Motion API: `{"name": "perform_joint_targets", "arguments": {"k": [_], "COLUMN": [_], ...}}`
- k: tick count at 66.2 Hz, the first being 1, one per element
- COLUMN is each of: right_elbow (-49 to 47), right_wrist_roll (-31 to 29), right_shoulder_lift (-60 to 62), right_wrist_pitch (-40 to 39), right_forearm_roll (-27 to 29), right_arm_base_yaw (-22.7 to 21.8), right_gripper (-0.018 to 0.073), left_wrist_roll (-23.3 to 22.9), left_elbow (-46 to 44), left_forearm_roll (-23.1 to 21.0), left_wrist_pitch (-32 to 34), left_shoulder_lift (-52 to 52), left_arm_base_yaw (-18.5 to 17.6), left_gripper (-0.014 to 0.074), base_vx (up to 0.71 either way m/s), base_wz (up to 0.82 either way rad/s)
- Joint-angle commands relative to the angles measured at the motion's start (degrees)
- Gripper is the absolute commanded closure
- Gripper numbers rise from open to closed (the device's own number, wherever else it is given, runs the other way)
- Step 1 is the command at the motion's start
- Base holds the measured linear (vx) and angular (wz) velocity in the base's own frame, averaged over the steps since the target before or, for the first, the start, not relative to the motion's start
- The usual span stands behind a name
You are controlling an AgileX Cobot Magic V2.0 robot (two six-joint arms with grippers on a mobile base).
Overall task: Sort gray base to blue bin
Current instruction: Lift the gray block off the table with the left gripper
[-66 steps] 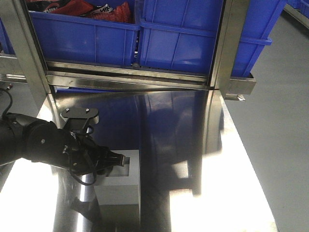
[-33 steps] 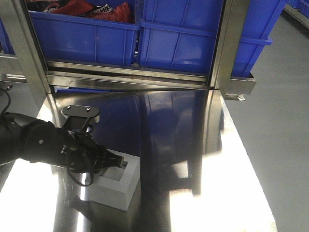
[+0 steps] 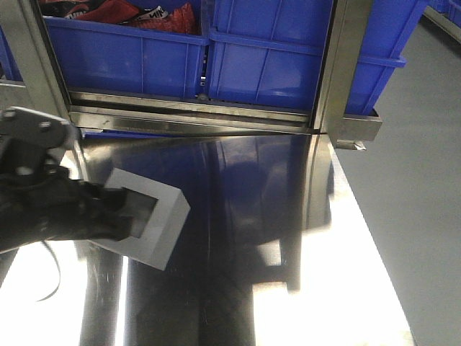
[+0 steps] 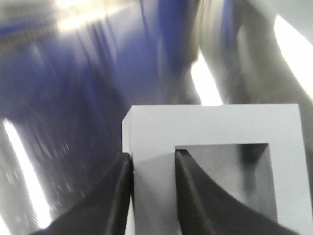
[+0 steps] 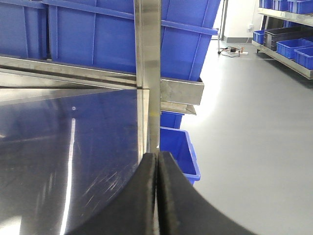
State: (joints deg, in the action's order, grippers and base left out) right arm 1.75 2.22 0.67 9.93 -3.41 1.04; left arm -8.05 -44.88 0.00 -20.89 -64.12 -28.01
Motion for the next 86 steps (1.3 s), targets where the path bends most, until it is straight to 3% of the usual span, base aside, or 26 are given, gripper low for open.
{"name": "perform_joint_targets", "arguments": {"k": [1,10,20,37,52,86], "right_elbow": [0.8,0.8,0.8,0.8,0.8,0.8], "right_wrist_roll": [-0.3,-0.3,-0.3,-0.3,-0.3,-0.3], "right_shoulder_lift": [0.7,0.7,0.7,0.7,0.7,0.7], "right_wrist_pitch": [-4.3,-4.3,-4.3,-4.3,-4.3,-4.3], "right_forearm_roll": [-0.4,-0.4,-0.4,-0.4,-0.4,-0.4], "right_arm_base_yaw": [-0.3,-0.3,-0.3,-0.3,-0.3,-0.3], "right_gripper": [0.0568,0.0568,0.0568,0.0568,0.0568,0.0568], "left_wrist_roll": [0.4,0.4,0.8,1.6,1.6,1.6], "left_elbow": [2.7,9.1,14.4,23.7,31.3,31.7], "left_forearm_roll": [0.0,0.0,0.0,1.0,1.0,0.9], "left_wrist_pitch": [9.6,15.1,17.1,23.5,34.1,33.3], "left_shoulder_lift": [8.2,18.4,27.9,38.8,46.4,47.6], "left_arm_base_yaw": [-0.2,-0.2,-0.2,-0.2,-0.2,-0.2], "left_gripper": [0.0602,0.0602,0.0602,0.0602,0.0602,0.0602], "base_vx": [0.0,0.0,0.0,0.0,0.0,0.0], "base_wz": [0.0,0.0,0.0,0.0,0.0,0.0]}}
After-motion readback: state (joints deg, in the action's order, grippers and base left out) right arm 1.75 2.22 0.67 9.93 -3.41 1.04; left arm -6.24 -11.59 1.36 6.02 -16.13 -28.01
